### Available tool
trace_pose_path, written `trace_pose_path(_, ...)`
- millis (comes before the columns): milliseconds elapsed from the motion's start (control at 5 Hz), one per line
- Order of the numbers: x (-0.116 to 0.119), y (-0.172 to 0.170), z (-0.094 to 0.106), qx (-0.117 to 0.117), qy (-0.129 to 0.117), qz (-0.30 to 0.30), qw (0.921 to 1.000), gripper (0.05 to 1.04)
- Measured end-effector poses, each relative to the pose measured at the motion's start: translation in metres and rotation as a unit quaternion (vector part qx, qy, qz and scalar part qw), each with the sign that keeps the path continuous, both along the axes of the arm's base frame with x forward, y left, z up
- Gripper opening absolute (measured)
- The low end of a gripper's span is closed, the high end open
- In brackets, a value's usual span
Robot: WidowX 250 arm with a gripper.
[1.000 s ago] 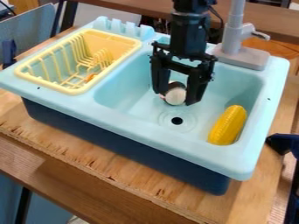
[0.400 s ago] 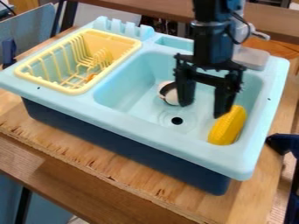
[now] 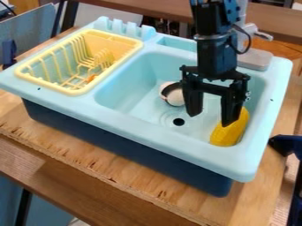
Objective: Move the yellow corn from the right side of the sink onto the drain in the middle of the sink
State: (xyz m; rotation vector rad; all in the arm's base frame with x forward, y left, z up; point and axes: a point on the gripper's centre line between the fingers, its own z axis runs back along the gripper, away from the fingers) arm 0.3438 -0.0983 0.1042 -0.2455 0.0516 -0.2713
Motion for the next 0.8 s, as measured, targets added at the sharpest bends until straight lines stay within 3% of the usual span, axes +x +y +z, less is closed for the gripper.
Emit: trace_pose_path(800, 0.005, -0.01, -0.015, -0.049, -0.001, 0.021, 0.9986, 0.999)
